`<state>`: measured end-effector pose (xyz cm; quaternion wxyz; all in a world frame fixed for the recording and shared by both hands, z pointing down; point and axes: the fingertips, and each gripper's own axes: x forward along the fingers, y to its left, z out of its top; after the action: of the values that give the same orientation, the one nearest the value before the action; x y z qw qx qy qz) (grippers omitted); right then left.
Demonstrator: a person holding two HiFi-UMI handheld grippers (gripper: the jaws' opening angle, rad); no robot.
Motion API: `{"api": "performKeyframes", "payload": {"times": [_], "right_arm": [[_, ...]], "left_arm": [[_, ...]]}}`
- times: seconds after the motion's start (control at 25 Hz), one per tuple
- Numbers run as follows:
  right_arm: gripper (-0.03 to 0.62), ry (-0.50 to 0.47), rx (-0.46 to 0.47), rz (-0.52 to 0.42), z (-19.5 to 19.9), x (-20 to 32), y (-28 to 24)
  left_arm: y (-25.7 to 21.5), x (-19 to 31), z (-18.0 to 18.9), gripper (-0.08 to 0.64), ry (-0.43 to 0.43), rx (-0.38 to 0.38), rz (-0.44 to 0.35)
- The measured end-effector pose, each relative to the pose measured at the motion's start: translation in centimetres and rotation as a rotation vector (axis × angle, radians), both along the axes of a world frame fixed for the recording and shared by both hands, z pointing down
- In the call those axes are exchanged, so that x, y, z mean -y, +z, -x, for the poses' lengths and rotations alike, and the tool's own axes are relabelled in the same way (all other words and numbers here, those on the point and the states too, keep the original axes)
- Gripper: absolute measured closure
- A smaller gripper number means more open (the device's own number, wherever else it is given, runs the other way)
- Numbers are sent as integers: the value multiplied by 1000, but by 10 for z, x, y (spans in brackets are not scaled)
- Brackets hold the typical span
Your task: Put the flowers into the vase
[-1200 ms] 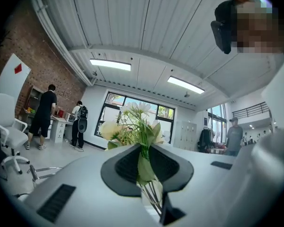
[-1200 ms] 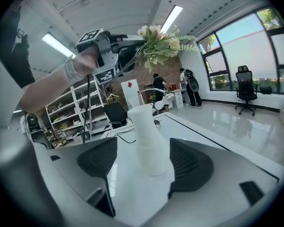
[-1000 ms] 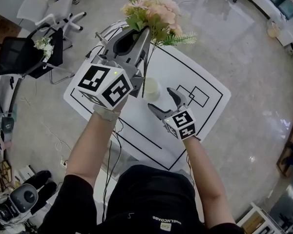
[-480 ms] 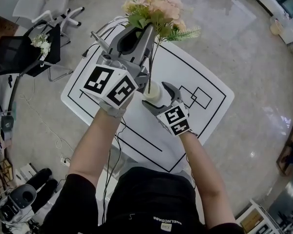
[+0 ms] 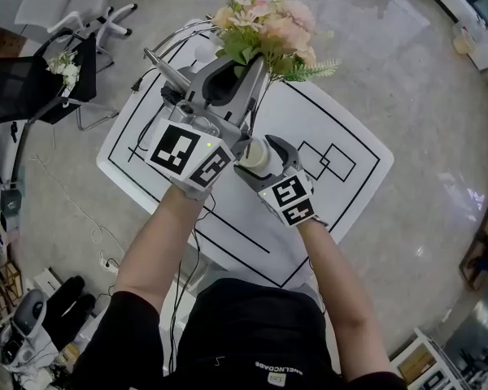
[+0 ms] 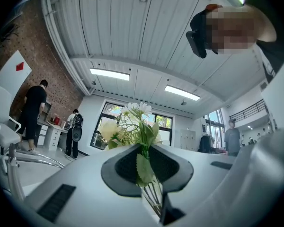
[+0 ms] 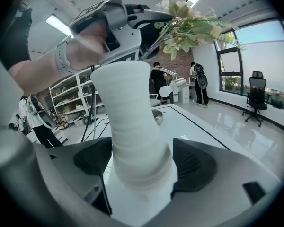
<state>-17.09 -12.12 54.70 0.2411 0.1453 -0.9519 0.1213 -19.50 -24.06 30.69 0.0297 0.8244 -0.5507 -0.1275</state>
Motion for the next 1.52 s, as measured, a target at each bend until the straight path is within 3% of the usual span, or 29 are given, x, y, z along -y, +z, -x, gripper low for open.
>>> {"api": "performKeyframes", "payload": {"times": [0.68,1.52], "right_arm": [[184,54,16,40,-6,1,3],[184,80,-2,58,-11,-7,9]], "left_arm": [[13,-49,-11,511,37,18,26],[71,-127,-33,509,67,48,168]]}}
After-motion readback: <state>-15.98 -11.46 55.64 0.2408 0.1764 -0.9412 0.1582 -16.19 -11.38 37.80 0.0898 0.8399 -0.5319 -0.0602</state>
